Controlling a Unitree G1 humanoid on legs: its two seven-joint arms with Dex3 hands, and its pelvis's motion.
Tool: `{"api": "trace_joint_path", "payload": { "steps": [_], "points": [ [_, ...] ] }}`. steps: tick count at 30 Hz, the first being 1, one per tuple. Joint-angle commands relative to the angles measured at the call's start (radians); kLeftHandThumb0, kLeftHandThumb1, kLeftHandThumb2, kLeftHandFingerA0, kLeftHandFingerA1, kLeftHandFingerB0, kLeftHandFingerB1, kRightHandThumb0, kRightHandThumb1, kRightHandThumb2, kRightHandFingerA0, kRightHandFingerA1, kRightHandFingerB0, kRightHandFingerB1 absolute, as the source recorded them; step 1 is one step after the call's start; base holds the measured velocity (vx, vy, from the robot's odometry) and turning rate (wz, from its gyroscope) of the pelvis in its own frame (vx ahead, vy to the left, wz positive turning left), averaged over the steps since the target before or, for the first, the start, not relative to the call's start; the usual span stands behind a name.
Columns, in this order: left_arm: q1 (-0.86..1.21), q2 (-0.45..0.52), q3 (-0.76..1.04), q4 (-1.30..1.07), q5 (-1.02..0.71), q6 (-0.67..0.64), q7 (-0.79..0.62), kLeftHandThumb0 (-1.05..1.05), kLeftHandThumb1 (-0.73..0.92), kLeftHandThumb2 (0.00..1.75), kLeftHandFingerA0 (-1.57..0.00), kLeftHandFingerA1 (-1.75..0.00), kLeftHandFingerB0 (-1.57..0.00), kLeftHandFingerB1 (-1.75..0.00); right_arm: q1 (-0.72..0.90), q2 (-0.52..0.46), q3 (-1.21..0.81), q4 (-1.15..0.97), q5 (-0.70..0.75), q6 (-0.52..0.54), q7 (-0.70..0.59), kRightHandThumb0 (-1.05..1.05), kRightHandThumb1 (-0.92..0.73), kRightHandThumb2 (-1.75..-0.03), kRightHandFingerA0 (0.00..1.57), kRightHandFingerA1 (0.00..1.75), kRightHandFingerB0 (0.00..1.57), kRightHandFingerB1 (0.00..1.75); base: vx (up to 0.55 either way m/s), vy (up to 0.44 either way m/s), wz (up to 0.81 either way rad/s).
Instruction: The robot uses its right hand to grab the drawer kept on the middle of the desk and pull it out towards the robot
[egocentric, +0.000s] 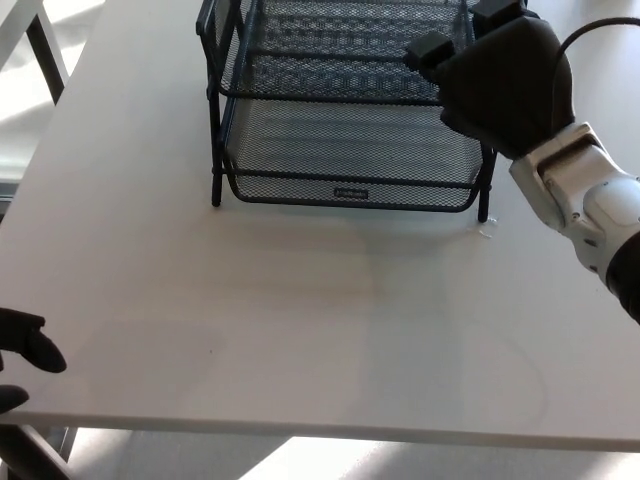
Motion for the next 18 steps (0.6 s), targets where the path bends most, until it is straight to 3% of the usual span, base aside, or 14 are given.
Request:
{"api": "trace_joint_path", "payload": {
  "steps": [1, 18],
  "points": [
    [0.001, 0.008, 0.007, 0.016, 0.015, -0.028, 0.008, -0.28, 0.56, 0.57, -0.79, -0.89, -0.84, -0.63, 0.065, -0.051, -0.027, -0.102, -0.012, -0.003, -0.084, -0.45, -0.5, -0.55, 0.87, 1.57, 0.98, 0.63, 0.0, 0.0, 0.0],
    [0.013, 0.006, 0.011, 0.009, 0.024, -0.011, 0.0, -0.27, 0.57, 0.57, -0.76, -0.83, -0.82, -0.61, 0.423, -0.226, -0.172, -0.678, -0.029, 0.021, 0.052, -0.42, -0.48, -0.55, 0.88, 1.54, 0.98, 0.59, 0.0, 0.0, 0.0]
  ]
}}
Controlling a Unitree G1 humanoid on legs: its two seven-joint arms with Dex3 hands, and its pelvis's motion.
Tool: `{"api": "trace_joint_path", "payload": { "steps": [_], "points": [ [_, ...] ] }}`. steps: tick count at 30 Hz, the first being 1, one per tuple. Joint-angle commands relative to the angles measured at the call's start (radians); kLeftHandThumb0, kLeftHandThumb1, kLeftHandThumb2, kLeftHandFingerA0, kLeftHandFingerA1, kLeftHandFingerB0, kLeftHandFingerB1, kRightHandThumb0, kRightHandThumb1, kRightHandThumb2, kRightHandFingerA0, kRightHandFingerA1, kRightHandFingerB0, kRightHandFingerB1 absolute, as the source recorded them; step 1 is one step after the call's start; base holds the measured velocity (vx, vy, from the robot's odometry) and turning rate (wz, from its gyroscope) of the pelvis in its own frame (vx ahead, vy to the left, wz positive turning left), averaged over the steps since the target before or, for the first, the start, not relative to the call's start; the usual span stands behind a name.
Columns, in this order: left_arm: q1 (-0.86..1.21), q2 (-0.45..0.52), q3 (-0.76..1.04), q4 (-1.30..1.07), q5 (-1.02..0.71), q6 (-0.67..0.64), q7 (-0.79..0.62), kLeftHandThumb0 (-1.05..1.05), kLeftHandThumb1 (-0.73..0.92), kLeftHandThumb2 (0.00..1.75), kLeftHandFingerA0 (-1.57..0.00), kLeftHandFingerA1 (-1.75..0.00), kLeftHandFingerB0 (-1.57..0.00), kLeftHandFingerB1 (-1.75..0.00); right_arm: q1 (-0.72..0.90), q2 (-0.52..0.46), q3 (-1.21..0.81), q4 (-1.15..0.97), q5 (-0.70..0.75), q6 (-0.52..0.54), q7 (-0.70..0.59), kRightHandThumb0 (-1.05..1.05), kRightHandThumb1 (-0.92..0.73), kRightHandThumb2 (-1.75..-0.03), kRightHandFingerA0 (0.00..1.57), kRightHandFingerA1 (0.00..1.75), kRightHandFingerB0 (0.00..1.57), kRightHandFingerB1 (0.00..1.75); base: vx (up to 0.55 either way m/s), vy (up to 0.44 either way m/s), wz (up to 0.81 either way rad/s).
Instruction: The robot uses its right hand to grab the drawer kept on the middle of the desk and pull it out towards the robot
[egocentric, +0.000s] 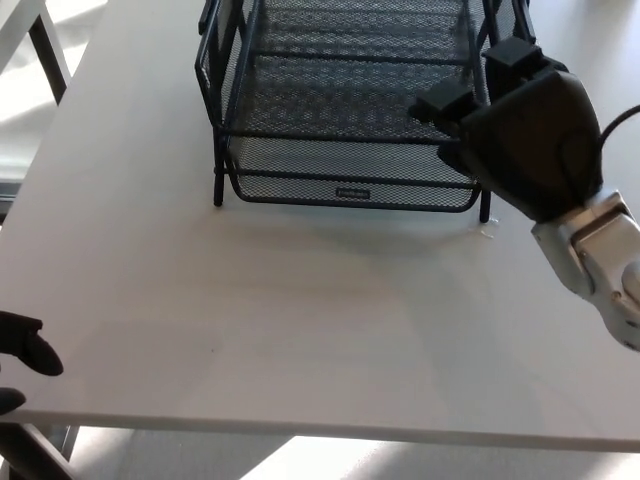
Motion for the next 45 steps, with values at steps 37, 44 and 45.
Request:
{"api": "trace_joint_path", "payload": {
  "steps": [37, 44, 45],
  "points": [
    [0.02, 0.005, 0.009, 0.008, 0.003, -0.015, -0.002, -0.29, 0.58, 0.57, -0.76, -0.87, -0.82, -0.62, 0.348, 0.01, -0.212, -0.518, -0.102, 0.231, 0.469, -0.35, -0.45, -0.55, 0.0, 0.24, 0.0, 0.25, 0.0, 0.0, 0.0],
    [0.043, 0.01, 0.018, 0.004, 0.004, -0.019, 0.002, -0.27, 0.57, 0.57, -0.76, -0.83, -0.82, -0.59, 0.401, -0.017, -0.259, -0.63, -0.094, 0.227, 0.488, -0.25, -0.45, -0.54, 0.0, 0.34, 0.0, 0.39, 0.0, 0.0, 0.0],
    [0.04, 0.007, 0.017, 0.008, 0.006, -0.03, 0.009, -0.26, 0.57, 0.57, -0.77, -0.85, -0.83, -0.61, 0.432, -0.025, -0.289, -0.679, -0.075, 0.233, 0.514, -0.24, -0.48, -0.54, 0.0, 0.29, 0.0, 0.42, 0.0, 0.0, 0.0]
  ]
}}
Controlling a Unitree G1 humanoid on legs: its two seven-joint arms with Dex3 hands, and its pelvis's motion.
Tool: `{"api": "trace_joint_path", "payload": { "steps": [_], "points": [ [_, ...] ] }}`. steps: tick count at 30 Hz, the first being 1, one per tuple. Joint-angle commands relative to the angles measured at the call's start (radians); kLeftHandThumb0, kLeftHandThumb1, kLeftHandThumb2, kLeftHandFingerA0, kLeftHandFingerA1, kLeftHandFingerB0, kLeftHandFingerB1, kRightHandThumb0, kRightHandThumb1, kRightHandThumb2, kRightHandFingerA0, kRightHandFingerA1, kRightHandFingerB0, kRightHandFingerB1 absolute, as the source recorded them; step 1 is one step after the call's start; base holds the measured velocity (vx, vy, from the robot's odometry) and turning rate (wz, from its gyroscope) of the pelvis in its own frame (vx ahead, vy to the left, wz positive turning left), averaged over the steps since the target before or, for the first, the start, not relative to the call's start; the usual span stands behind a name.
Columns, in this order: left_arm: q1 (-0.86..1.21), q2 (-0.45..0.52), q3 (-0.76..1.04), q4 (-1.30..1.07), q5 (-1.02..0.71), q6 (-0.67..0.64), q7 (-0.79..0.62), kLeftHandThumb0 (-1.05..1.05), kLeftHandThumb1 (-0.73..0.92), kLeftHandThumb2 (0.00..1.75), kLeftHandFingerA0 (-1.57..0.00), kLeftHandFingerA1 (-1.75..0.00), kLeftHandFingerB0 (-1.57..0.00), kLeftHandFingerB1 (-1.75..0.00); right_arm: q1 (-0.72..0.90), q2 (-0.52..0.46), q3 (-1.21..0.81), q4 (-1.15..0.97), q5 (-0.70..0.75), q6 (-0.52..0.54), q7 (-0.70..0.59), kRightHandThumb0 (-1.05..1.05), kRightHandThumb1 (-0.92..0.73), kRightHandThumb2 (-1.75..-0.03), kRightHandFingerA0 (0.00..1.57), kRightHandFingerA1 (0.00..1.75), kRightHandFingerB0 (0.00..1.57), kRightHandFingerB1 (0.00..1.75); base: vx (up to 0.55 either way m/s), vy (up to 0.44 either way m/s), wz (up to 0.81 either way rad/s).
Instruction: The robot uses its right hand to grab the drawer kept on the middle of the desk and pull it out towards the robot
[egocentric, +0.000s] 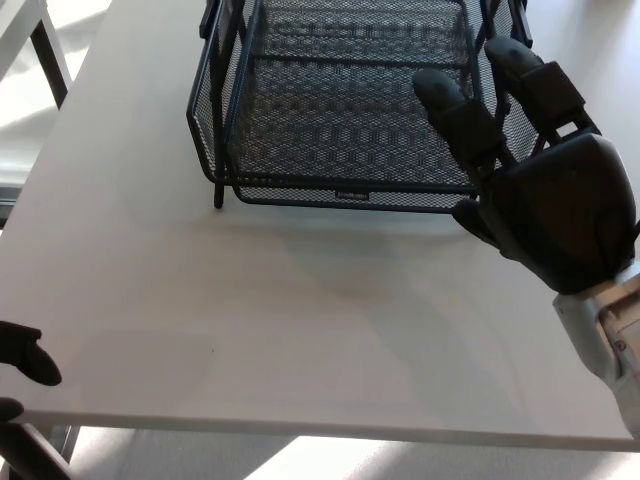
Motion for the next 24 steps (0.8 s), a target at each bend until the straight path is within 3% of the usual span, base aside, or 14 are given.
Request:
{"api": "trace_joint_path", "payload": {
  "steps": [1, 2, 3, 4, 8, 10, 11, 12, 14, 15, 19, 21, 23, 24],
  "points": [
    [0.017, 0.007, 0.014, 0.008, 0.002, -0.027, 0.009, -0.26, 0.57, 0.57, -0.77, -0.85, -0.83, -0.61, 0.088, -0.025, -0.09, -0.139, 0.004, 0.089, 0.171, -0.24, -0.48, -0.54, 0.0, 0.29, 0.0, 0.42, 0.0, 0.0, 0.0],
    [0.017, 0.009, 0.015, 0.017, 0.005, -0.033, 0.014, -0.27, 0.57, 0.57, -0.77, -0.85, -0.83, -0.62, 0.103, -0.033, -0.103, -0.153, 0.006, 0.081, 0.168, -0.25, -0.38, -0.71, 0.0, 0.25, 0.0, 0.41, 0.0, 0.0, 0.0],
    [0.018, 0.01, 0.015, 0.015, 0.01, -0.027, 0.013, -0.27, 0.57, 0.57, -0.76, -0.82, -0.82, -0.61, 0.121, -0.037, -0.12, -0.177, 0.007, 0.083, 0.181, -0.27, -0.47, -0.54, 0.0, 0.3, 0.0, 0.4, 0.0, 0.0, 0.0],
    [0.02, 0.011, 0.016, 0.009, 0.007, -0.02, 0.006, -0.27, 0.57, 0.57, -0.75, -0.83, -0.82, -0.61, 0.144, -0.05, -0.142, -0.212, 0.015, 0.082, 0.206, -0.29, -0.39, -0.71, 0.0, 0.25, 0.0, 0.38, 0.0, 0.0, 0.0],
    [0.024, 0.014, 0.017, 0.002, 0.009, -0.012, 0.002, -0.27, 0.58, 0.57, -0.76, -0.83, -0.81, -0.6, 0.199, -0.095, -0.211, -0.286, 0.008, 0.074, 0.253, -0.37, -0.38, -0.71, 0.0, 0.26, 0.0, 0.35, 0.0, 0.0, 0.0],
    [0.031, 0.013, 0.021, 0.001, 0.001, -0.004, -0.004, -0.27, 0.58, 0.57, -0.76, -0.8, -0.81, -0.6, 0.247, -0.112, -0.259, -0.338, 0.045, 0.076, 0.298, -0.34, -0.38, -0.7, 0.0, 0.2, 0.0, 0.34, 0.0, 0.0, 0.0],
    [0.03, 0.013, 0.021, 0.003, 0.002, -0.006, -0.003, -0.27, 0.58, 0.57, -0.76, -0.79, -0.81, -0.59, 0.272, -0.122, -0.288, -0.353, 0.076, 0.06, 0.296, -0.29, -0.47, -0.54, 0.0, 0.2, 0.0, 0.36, 0.0, 0.0, 0.0],
    [0.031, 0.013, 0.022, 0.003, 0.003, -0.007, -0.002, -0.26, 0.58, 0.57, -0.76, -0.79, -0.81, -0.59, 0.295, -0.129, -0.313, -0.373, 0.084, 0.061, 0.311, -0.32, -0.4, -0.7, 0.0, 0.13, 0.0, 0.35, 0.0, 0.0, 0.0],
    [0.032, 0.013, 0.023, 0.004, 0.002, -0.012, -0.001, -0.27, 0.58, 0.57, -0.75, -0.83, -0.81, -0.61, 0.354, -0.154, -0.381, -0.413, 0.109, 0.041, 0.319, -0.34, -0.39, -0.71, 0.0, 0.2, 0.02, 0.38, 0.0, 0.0, 0.0],
    [0.029, 0.012, 0.022, 0.012, 0.006, -0.02, 0.006, -0.27, 0.57, 0.57, -0.76, -0.83, -0.82, -0.61, 0.407, -0.172, -0.435, -0.419, 0.141, 0.012, 0.296, -0.33, -0.48, -0.55, 0.0, 0.26, 0.03, 0.38, 0.0, 0.0, 0.0],
    [0.031, 0.014, 0.025, 0.016, 0.01, -0.02, 0.008, -0.27, 0.57, 0.57, -0.76, -0.81, -0.82, -0.6, 0.5, -0.172, -0.528, -0.459, 0.168, 0.0, 0.302, -0.36, -0.41, -0.7, 0.0, 0.26, 0.04, 0.44, 0.0, 0.0, 0.0],
    [0.031, 0.01, 0.027, 0.018, -0.002, -0.017, 0.002, -0.26, 0.57, 0.57, -0.76, -0.82, -0.82, -0.6, 0.558, -0.172, -0.593, -0.478, 0.217, -0.013, 0.327, -0.33, -0.5, -0.55, 0.0, 0.18, 0.04, 0.37, 0.0, 0.0, 0.0],
    [0.033, 0.01, 0.029, 0.015, 0.0, -0.018, 0.003, -0.27, 0.57, 0.57, -0.76, -0.81, -0.82, -0.59, 0.638, -0.165, -0.667, -0.505, 0.225, -0.001, 0.345, -0.43, -0.46, -0.71, 0.0, 0.02, 0.0, 0.29, 0.0, 0.0, 0.0],
    [0.032, 0.01, 0.029, 0.019, 0.004, -0.029, 0.01, -0.27, 0.57, 0.57, -0.77, -0.82, -0.82, -0.6, 0.661, -0.16, -0.69, -0.51, 0.229, -0.005, 0.34, -0.37, -0.53, -0.56, 0.0, 0.21, 0.01, 0.36, 0.0, 0.0, 0.0]
  ]
}}
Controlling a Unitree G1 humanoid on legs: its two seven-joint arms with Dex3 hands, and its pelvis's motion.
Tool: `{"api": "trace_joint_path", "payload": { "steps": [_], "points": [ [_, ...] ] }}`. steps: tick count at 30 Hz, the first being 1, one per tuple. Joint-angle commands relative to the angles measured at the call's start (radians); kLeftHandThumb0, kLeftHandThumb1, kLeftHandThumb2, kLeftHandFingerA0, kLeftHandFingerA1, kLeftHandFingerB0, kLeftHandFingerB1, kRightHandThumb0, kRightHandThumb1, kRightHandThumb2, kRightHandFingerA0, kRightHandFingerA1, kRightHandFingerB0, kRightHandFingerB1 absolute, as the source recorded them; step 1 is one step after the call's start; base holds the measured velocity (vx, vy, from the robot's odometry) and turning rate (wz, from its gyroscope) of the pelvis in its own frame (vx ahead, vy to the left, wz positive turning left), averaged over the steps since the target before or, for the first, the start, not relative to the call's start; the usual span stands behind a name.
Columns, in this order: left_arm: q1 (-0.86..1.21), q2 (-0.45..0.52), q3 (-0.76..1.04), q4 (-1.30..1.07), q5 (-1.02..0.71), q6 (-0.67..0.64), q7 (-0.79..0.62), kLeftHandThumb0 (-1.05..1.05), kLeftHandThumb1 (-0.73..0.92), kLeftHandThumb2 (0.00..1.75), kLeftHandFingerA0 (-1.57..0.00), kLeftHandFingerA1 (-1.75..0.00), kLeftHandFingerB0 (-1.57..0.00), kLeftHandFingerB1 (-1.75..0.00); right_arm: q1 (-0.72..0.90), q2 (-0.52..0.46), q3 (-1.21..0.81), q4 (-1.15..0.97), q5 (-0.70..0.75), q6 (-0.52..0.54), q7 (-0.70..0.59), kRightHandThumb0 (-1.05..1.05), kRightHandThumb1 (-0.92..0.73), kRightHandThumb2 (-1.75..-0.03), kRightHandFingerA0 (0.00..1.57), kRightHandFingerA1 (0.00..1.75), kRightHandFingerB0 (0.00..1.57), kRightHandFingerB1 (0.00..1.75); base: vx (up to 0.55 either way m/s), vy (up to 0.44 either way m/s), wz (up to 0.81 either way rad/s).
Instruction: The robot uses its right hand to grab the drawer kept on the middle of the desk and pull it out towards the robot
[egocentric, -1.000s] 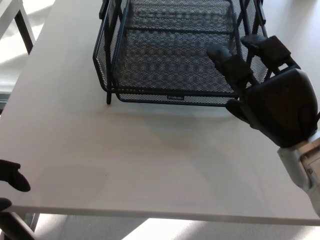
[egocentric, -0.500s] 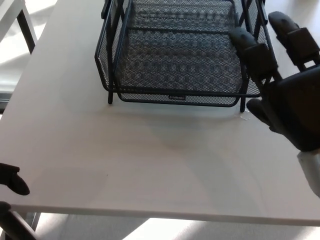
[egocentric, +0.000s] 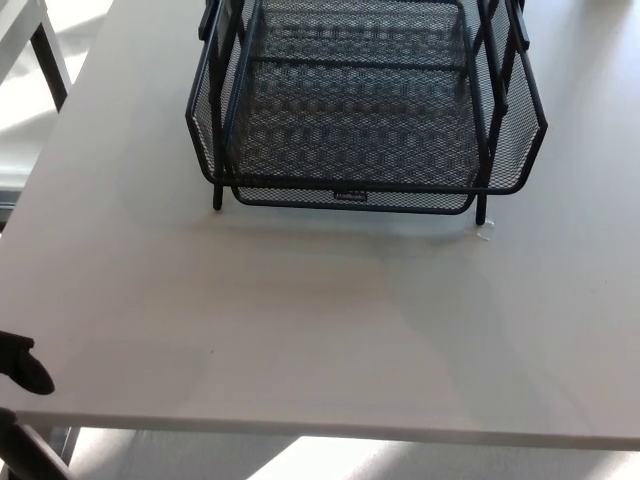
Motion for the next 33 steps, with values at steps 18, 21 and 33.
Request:
{"api": "trace_joint_path", "payload": {
  "steps": [18, 21, 33],
  "points": [
    [0.016, 0.009, 0.019, 0.019, 0.0, -0.025, 0.012, -0.26, 0.57, 0.57, -0.76, -0.86, -0.81, -0.62, 0.19, 0.011, -0.423, 0.487, 0.107, -0.014, -0.262, -0.36, -0.43, -0.58, 0.05, 0.34, 0.11, 0.42, 0.0, 0.0, 0.0],
    [0.007, 0.004, 0.015, 0.036, 0.001, -0.041, 0.023, -0.25, 0.56, 0.57, -0.78, -0.86, -0.81, -0.62, 0.162, -0.019, -0.426, 0.634, 0.132, -0.046, -0.317, -0.27, -0.47, -0.55, 0.03, 0.44, 0.13, 0.4, 0.0, 0.0, 0.0],
    [0.007, 0.005, 0.01, 0.024, 0.012, -0.027, 0.018, -0.27, 0.57, 0.57, -0.76, -0.88, -0.8, -0.63, 0.068, 0.026, -0.316, 0.978, 0.182, 0.052, -0.235, -0.4, -0.54, -0.56, 0.06, 0.52, 0.18, 0.33, 0.0, 0.0, 0.0]
  ]
}}
